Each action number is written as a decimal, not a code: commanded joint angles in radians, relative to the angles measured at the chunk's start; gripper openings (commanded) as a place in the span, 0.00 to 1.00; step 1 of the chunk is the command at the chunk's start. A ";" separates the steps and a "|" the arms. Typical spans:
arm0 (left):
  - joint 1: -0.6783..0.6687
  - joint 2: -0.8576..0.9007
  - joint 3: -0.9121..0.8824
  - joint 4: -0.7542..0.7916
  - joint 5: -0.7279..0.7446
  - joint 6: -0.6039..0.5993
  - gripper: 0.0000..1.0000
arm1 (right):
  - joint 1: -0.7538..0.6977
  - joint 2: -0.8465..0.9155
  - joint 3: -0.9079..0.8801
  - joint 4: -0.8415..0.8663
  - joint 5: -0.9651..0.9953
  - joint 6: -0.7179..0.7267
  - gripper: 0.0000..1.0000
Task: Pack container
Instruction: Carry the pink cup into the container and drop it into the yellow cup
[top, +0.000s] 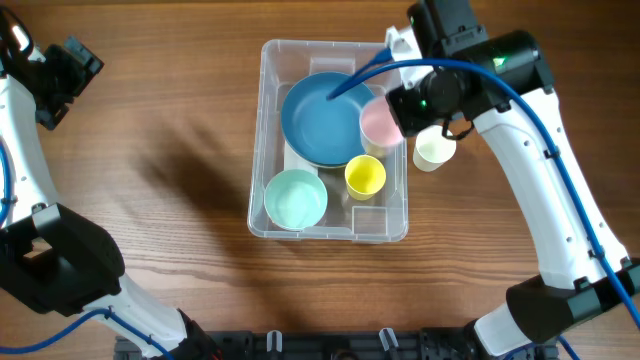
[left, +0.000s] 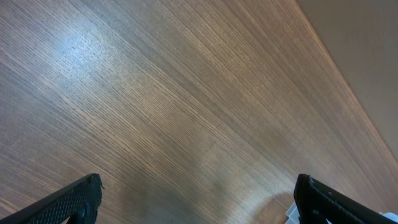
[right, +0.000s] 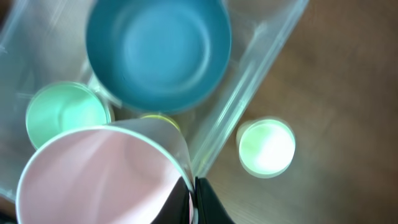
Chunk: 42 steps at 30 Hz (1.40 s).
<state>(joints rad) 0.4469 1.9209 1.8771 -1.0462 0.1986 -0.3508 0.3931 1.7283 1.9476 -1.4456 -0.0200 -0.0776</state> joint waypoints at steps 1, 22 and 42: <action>0.002 -0.027 0.019 0.002 -0.002 -0.009 1.00 | 0.000 -0.006 -0.068 -0.013 -0.010 0.052 0.04; 0.002 -0.027 0.019 0.002 -0.003 -0.009 1.00 | 0.000 -0.004 -0.365 0.203 -0.153 0.025 0.04; 0.002 -0.027 0.019 0.002 -0.003 -0.009 1.00 | 0.000 -0.002 -0.393 0.283 -0.099 0.004 0.46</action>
<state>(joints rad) 0.4469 1.9205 1.8771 -1.0462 0.1986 -0.3511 0.3931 1.7287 1.5581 -1.1988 -0.1001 -0.0807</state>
